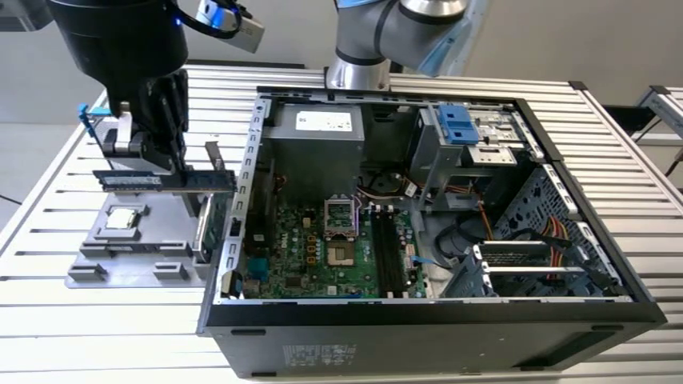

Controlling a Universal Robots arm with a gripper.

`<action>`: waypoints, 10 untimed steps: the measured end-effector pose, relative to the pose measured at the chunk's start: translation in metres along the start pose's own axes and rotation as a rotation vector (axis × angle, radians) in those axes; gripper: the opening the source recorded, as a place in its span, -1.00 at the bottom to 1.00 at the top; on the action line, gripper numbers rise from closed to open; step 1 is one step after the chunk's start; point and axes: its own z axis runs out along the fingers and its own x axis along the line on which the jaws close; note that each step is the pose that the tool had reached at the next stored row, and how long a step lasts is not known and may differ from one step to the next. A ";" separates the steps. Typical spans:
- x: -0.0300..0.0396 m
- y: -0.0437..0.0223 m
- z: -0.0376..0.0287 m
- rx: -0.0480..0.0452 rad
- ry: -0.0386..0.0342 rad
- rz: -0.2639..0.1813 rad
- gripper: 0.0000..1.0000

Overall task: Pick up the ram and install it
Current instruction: 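Pick up the ram and move it above insertion slot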

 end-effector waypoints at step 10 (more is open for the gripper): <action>0.0000 -0.0118 -0.0002 0.0000 0.0000 0.000 -1.00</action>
